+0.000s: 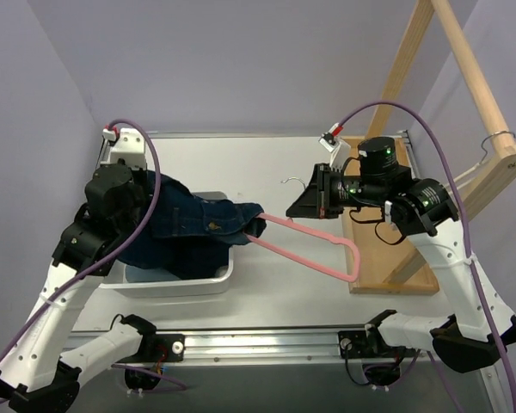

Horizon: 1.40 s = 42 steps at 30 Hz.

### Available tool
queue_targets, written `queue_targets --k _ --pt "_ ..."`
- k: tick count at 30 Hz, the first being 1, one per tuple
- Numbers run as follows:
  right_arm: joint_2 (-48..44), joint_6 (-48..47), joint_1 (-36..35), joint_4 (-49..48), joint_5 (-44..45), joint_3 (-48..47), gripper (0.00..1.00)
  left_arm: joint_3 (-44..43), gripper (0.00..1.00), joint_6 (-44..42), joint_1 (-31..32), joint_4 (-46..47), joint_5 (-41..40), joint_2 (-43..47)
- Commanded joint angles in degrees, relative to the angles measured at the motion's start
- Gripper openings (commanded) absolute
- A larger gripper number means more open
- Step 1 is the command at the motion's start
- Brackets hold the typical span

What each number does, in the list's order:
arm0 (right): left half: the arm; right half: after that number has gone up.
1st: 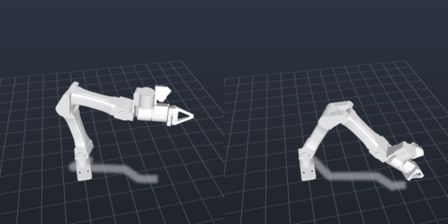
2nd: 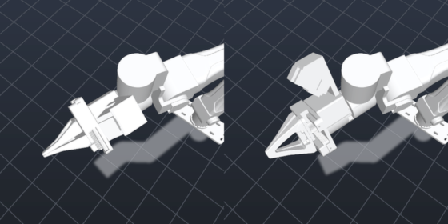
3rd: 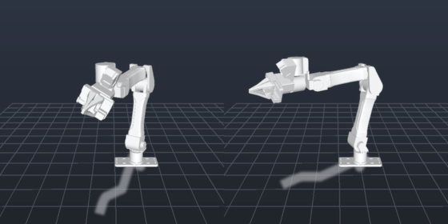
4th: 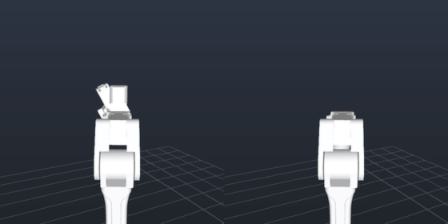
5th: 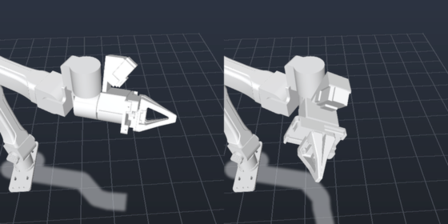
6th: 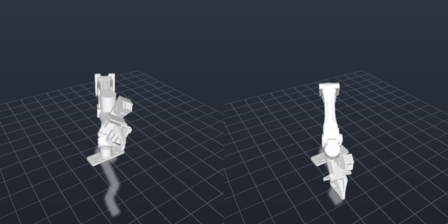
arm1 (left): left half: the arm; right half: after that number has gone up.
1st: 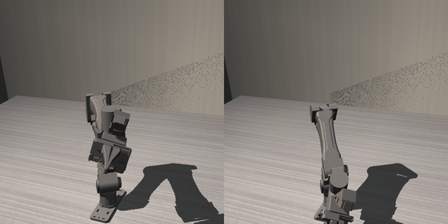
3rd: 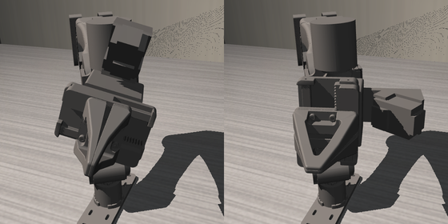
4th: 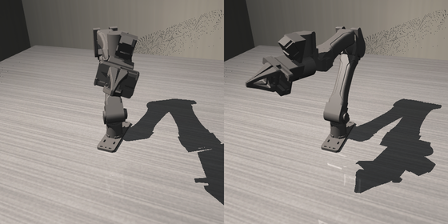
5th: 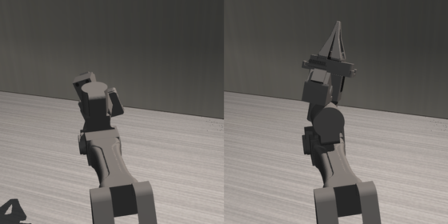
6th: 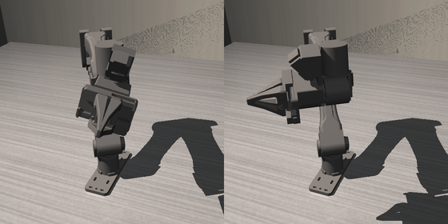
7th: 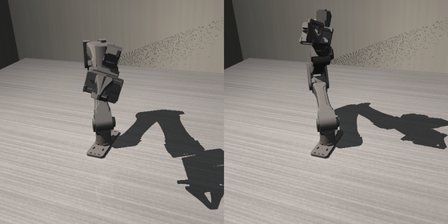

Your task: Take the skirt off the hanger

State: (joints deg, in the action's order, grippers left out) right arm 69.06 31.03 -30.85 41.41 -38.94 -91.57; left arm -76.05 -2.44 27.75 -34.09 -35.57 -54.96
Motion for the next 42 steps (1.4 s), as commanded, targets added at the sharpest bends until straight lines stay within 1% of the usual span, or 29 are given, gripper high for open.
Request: queue_targets --k 1,4,5,6,7,8,9,10,13,15,20,21,23,25,26,27,28,30,33,34,35,36,38,39,40,41,42 --pt "-0.5 -0.9 -0.7 -3.0 0.2 2.4 0.0 4.1 0.02 14.5 -3.0 0.0 9.5 3.4" --pt "1.3 -0.9 -1.8 -4.6 0.6 1.9 0.0 6.5 0.02 20.0 -5.7 -3.5 12.4 3.5" --pt "2.5 -0.7 -2.7 -5.5 0.7 1.5 0.0 6.9 0.02 21.2 -6.5 -6.1 13.4 3.4" --pt "3.0 -0.7 -3.2 -5.7 1.1 0.9 0.0 7.4 0.04 23.3 -7.1 -7.2 14.6 3.3" --pt "3.7 -0.5 -3.7 -5.9 1.3 -0.5 0.0 7.7 0.1 24.3 -8.2 -8.4 15.6 3.2" --pt "5.1 -0.5 -4.1 -6.0 1.5 -1.4 0.0 7.8 0.2 25.1 -8.7 -10.5 17.5 3.3" --pt "5.7 -0.5 -4.7 -6.0 1.8 -2.4 0.0 7.9 0.37 26.5 -8.9 -11.4 18.3 3.8" --pt "6.9 -0.5 -5.0 -6.0 1.7 -4.1 0.0 7.9 0.44 27.3 -9.0 -13.0 19.0 4.2" --pt "8.5 -0.4 -6.0 -6.3 1.7 -6.1 0.0 7.6 0.58 30.1 -9.1 -15.1 22.6 6.7" --pt "9.0 -0.4 -6.6 -6.3 1.8 -6.7 0.0 6.7 0.6 32.1 -9.1 -16.6 23.4 8.6" --pt "7.6 -0.2 -7.4 -6.4 2.6 -4.9 0.0 -0.7 0.61 32.4 -9.0 -19.4 23.9 10.4" --pt "7.2 -0.1 -7.4 -6.5 2.6 -4.2 0.0 -1.6 0.61 31.3 -9.0 -19.1 26.1 10.0" --pt "6.1 0.5 -7.5 -7.0 3.0 -3.3 0.0 -3.7 0.56 29.2 -9.0 -16.5 30.5 9.1" --pt "4.9 1.8 -7.5 -8.3 2.6 -1.6 0.0 -2.4 0.52 25.9 -9.0 -10.8 40.5 7.9" --pt "4.3 2.5 -7.5 -9.1 2.4 -0.9 0.0 -1.7 0.52 24.6 -9.0 -8.6 43.5 7.6" --pt "3.4 3.1 -7.5 -9.8 2.3 0.3 0.0 -0.6 0.52 24.5 -8.9 -4.8 48.4 7.6" --pt "3.0 4.0 -7.6 -10.7 2.1 0.7 0.0 0.4 0.52 24.3 -8.9 -3.6 50.0 7.3" --pt "2.6 4.5 -7.6 -10.9 2.3 1.0 0.0 2.4 0.57 24.0 -8.6 -2.2 52.1 6.4" --pt "1.4 5.4 -7.6 -11.3 2.4 1.1 0.0 4.0 0.64 23.8 -8.4 -0.2 61.6 2.5" --pt "1.3 5.4 -7.6 -11.3 2.4 1.1 0.0 4.0 0.64 24.3 -8.4 -0.5 66.5 1.0" --pt "1.2 5.8 -7.6 -11.3 2.5 1.2 0.0 3.5 0.67 25.7 -8.1 -1.2 67.2 -1.6" --pt "0.9 5.9 -7.6 -11.3 2.6 1.2 0.0 2.9 0.69 26.6 -7.7 -4.1 66.5 -2.7" --pt "0.6 6.0 -7.6 -11.3 3.1 1.4 0.0 2.1 0.68 28.8 -6.3 -5.6 62.1 -3.3" --pt "0.3 6.1 -7.6 -11.5 3.3 1.6 0.0 2.5 0.68 29.2 -5.7 -4.4 60.9 -2.9" --pt "0.2 6.2 -7.6 -11.7 3.4 2.1 0.0 3.0 0.68 29.6 -3.8 -3.5 59.8 -2.3" --pt "-0.1 6.5 -7.6 -11.9 3.5 2.4 0.0 3.5 0.7 29.4 -2.8 -2.8 57.0 -1.3" --pt "-0.3 6.8 -7.6 -12.4 3.8 2.5 0.0 3.7 0.71 29.1 -2.0 -3.8 55.4 -1.2"
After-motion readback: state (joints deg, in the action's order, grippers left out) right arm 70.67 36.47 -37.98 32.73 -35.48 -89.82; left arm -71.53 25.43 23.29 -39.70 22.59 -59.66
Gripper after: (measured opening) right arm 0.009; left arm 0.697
